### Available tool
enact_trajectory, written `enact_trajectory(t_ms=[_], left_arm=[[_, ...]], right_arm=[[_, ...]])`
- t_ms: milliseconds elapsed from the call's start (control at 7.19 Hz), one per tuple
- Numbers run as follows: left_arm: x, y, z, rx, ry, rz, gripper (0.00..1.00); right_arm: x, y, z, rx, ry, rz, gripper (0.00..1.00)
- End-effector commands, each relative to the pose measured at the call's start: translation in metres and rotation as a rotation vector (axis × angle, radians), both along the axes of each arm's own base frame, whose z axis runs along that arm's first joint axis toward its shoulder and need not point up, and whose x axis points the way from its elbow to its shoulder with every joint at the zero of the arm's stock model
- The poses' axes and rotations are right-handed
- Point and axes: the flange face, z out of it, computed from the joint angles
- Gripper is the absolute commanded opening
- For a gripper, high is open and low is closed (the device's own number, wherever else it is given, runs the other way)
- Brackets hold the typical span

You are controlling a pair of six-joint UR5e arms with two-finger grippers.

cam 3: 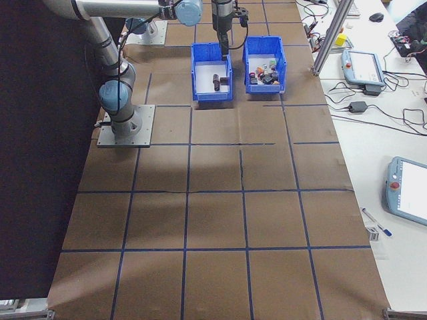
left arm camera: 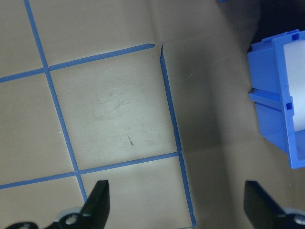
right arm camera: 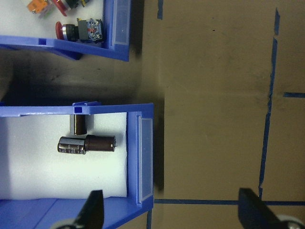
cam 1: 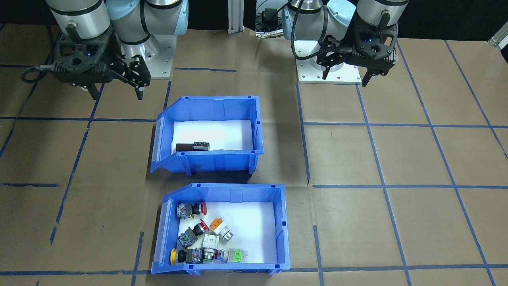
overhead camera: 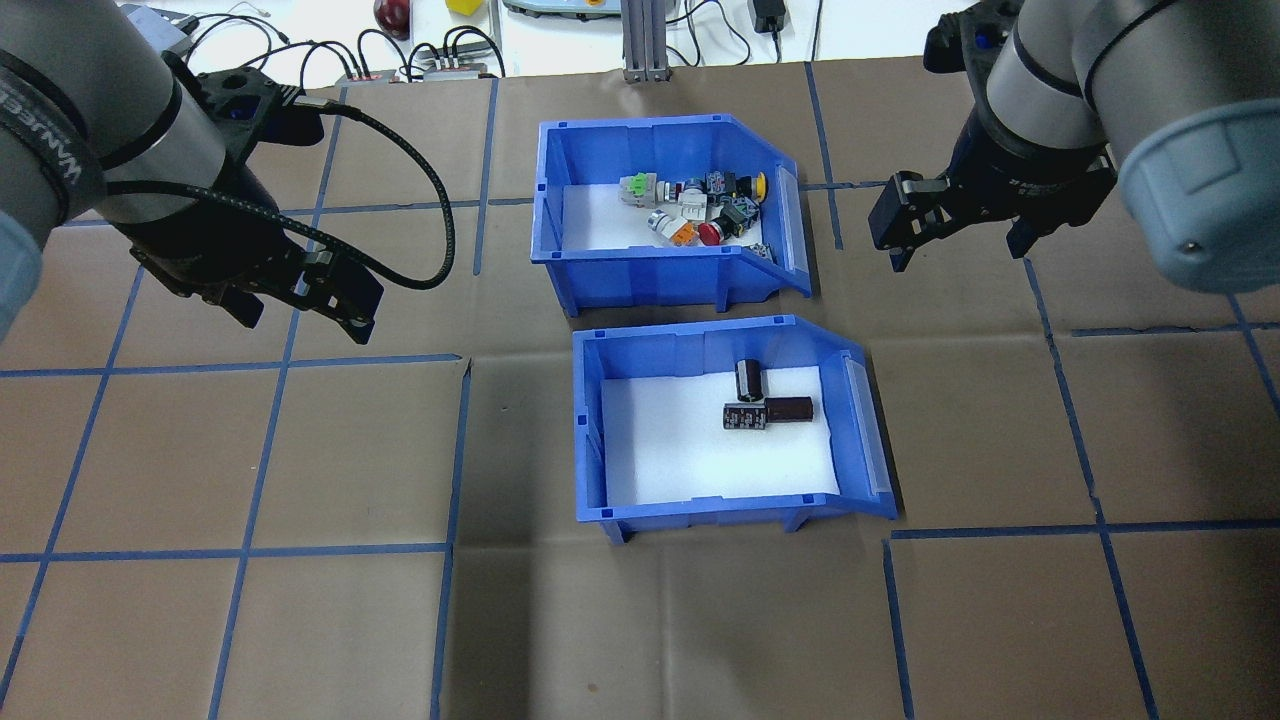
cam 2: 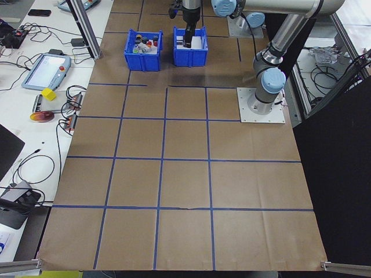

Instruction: Place button box in front

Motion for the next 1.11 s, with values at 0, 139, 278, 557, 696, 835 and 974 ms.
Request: enact_trajectory(t_ms=[0, 139, 278, 557, 696, 835, 974], left_arm=[[-0.0004, -0.0038, -0.0033, 0.006, 0.007, 0.001, 0.99], [-0.0004, -0.0049, -0.0029, -0.005, 0.007, 0.0, 0.99], [-0.0003, -0.0051, -0.0027, -0.006, 0.005, 0.0, 0.99], [-0.0003, -0.0047, -0.0029, -0.005, -0.001, 0.0, 0.99], [-0.0002, -0.0047, -0.0029, -0.005, -0.003, 0.0, 0.99], [-0.0002, -0.0047, -0.0029, -0.005, -0.003, 0.0, 0.99], [0.0, -0.0042, -0.0016, -0.006, -0.004, 0.002, 0.99]], right_arm=[[-0.0048, -0.015, -0.0033, 0.02, 0.004, -0.06, 1.0], [-0.004, -0.0131, -0.0042, 0.039, -0.005, -0.109, 1.0], [-0.0031, -0.0113, -0.0053, 0.055, -0.005, -0.112, 1.0], [-0.0022, -0.0085, -0.0048, 0.062, -0.007, -0.111, 1.0], [-0.0022, -0.0072, -0.0048, 0.062, -0.007, -0.111, 1.0], [-0.0022, -0.0068, -0.0041, 0.06, -0.007, -0.111, 1.0], [-0.0022, -0.0069, -0.0033, 0.059, -0.007, -0.111, 1.0]])
